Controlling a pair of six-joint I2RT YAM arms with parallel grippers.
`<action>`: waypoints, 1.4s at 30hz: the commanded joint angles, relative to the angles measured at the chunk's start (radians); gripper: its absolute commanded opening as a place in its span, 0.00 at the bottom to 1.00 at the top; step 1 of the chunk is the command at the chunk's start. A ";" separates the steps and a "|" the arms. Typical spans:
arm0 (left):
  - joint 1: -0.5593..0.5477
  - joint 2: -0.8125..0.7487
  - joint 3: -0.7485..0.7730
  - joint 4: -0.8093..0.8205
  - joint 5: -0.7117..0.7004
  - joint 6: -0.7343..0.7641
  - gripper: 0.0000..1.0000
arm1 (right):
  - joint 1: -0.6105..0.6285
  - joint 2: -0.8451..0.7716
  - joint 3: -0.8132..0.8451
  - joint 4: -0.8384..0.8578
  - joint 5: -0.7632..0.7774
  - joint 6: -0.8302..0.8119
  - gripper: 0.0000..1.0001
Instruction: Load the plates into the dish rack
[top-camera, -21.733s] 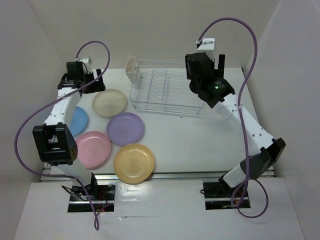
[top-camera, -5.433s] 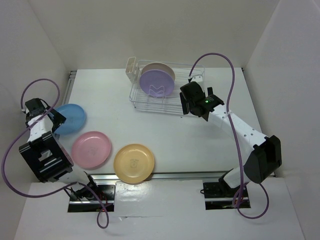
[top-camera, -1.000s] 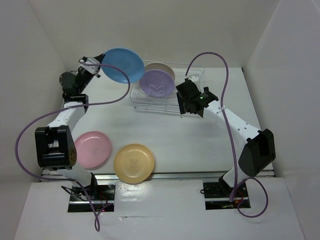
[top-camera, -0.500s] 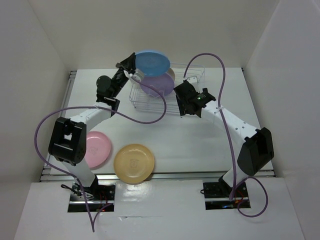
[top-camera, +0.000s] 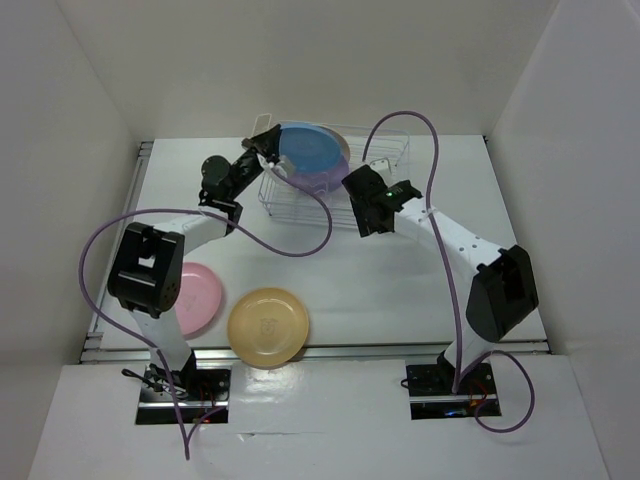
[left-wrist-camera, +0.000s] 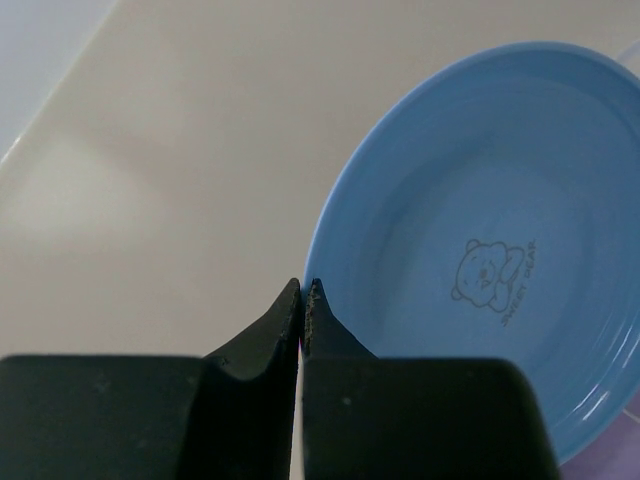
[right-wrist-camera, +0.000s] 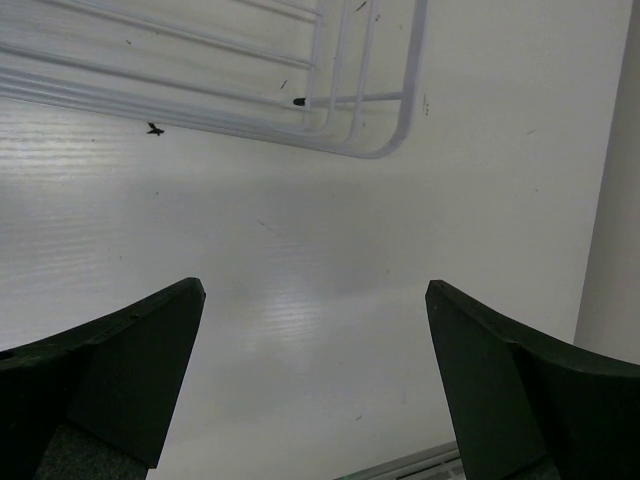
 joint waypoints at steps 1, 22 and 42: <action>0.002 0.011 -0.021 0.095 0.094 0.051 0.00 | 0.010 0.036 0.065 -0.036 -0.004 0.015 1.00; -0.008 0.230 0.219 0.054 0.123 0.249 0.00 | 0.010 0.146 0.061 -0.026 -0.038 0.015 1.00; 0.002 0.273 0.153 0.018 0.149 0.318 0.00 | 0.010 0.136 0.021 -0.026 -0.041 0.015 1.00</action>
